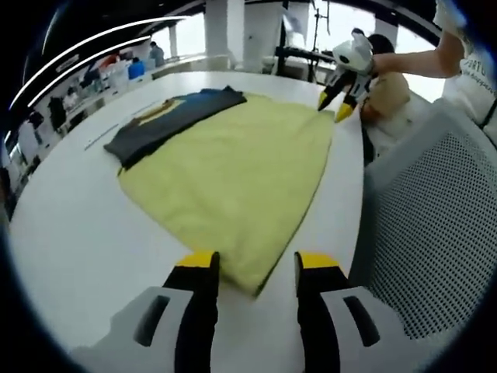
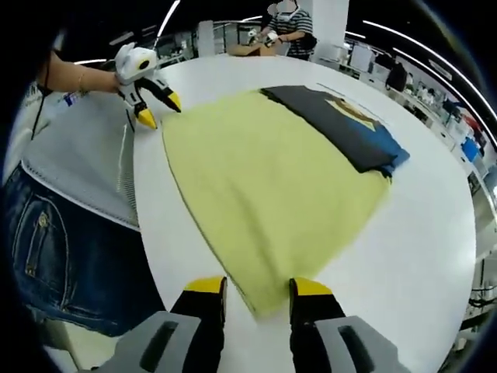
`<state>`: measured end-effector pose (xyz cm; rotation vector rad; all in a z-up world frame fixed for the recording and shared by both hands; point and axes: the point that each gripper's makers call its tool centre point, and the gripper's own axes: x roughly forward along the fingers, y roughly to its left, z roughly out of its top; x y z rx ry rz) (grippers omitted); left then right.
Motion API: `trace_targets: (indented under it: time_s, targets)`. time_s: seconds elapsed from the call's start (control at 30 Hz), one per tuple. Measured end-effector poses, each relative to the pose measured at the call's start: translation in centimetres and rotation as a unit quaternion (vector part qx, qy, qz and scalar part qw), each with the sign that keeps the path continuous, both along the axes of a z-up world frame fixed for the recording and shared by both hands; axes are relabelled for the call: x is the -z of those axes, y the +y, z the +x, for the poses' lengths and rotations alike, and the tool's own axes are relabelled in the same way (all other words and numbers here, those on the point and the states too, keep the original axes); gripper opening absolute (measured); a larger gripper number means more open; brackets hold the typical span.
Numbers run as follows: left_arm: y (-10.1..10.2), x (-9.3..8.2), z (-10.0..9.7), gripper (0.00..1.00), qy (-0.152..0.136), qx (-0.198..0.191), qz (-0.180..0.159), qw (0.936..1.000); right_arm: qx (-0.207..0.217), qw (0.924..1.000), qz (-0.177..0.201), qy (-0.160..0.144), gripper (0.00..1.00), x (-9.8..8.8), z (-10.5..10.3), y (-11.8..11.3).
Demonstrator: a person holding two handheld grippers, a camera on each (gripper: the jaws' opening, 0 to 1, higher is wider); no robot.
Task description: Fold the garment on the visible template until the final outline fits inside the template.
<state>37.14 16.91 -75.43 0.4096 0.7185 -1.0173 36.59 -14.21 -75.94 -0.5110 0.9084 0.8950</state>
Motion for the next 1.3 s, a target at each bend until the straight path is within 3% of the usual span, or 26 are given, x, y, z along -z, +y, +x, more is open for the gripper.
trace_targets:
  time_s: [0.17,0.23,0.37,0.5,0.67,1.03,1.3]
  targets:
    - [0.1,0.1,0.0,0.33,-0.019,0.026,0.022,0.9992,-0.028,0.9996,-0.01,0.003,0.24,0.0,-0.1,0.1]
    - [-0.2,0.1,-0.2,0.3,-0.012,0.03,0.016,0.9994,-0.047,0.9988,-0.012,0.005,0.21,0.0,-0.3,0.3]
    - [-0.3,0.1,0.0,0.27,-0.02,0.044,0.023,0.9986,-0.048,0.9987,-0.014,0.013,0.2,0.1,0.0,0.2]
    - [-0.3,0.1,0.3,0.21,-0.013,0.05,0.029,0.9982,-0.036,0.9992,-0.016,0.01,0.09,0.2,0.8,-0.3]
    - [-0.3,0.1,0.5,0.09,-0.021,0.065,0.047,0.9966,-0.035,0.9991,-0.018,0.01,0.04,0.2,1.2,-0.2]
    - [-0.4,0.1,1.3,0.01,-0.027,0.042,0.06,0.997,-0.029,0.9995,-0.011,0.005,0.0,0.2,2.1,0.2]
    - [-0.1,-0.7,0.7,0.01,-0.035,0.036,0.053,0.9973,-0.027,0.9996,-0.008,0.009,0.0,-0.3,1.2,0.2]
